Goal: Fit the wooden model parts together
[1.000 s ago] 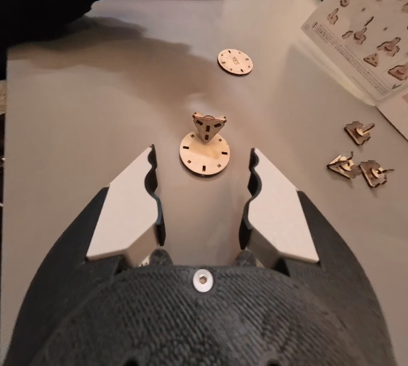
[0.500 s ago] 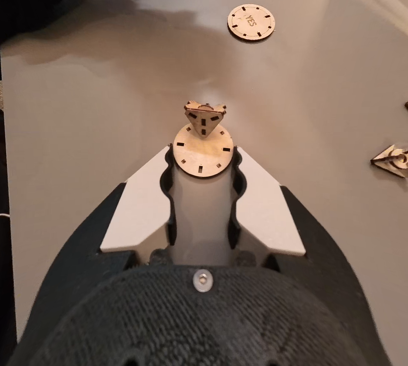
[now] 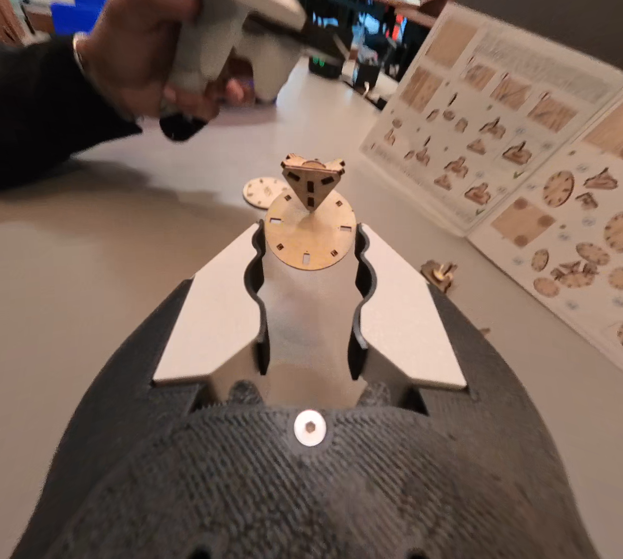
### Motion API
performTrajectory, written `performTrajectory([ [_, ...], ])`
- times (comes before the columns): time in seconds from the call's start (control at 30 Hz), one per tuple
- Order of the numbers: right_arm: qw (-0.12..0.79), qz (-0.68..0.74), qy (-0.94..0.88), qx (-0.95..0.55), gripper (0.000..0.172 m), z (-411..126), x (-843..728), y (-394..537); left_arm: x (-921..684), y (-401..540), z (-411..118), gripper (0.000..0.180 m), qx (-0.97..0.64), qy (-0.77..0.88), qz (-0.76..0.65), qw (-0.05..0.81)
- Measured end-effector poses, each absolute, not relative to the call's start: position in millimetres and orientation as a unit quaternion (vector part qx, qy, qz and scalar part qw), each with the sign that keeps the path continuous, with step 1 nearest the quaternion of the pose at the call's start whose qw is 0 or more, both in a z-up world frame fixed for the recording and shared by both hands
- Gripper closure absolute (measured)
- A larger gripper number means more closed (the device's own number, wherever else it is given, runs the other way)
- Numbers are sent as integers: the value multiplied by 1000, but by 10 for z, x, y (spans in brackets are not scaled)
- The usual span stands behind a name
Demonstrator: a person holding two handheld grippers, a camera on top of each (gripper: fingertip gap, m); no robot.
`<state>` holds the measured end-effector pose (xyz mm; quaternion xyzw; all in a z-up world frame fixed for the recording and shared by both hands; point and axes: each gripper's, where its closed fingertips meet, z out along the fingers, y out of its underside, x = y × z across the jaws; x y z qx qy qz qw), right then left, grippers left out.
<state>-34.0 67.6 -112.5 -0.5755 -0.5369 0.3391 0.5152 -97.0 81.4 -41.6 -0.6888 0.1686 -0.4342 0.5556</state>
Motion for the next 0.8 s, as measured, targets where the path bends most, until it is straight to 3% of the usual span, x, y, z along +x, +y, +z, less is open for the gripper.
performTrajectory([
  [0.1,527,378,-522,-554,119,-1000,-388,871,-788,817,-504,128,-691,157,-454,540],
  [0.27,521,435,-524,-515,119,-878,-407,936,-536,799,-779,139,-722,151,-486,468],
  [0.43,549,408,-526,-505,119,-838,-306,959,-397,711,-703,129,-676,115,-595,419],
  [0.8,595,325,-555,-482,119,-838,-337,890,-101,571,-657,111,-641,111,-618,442],
])
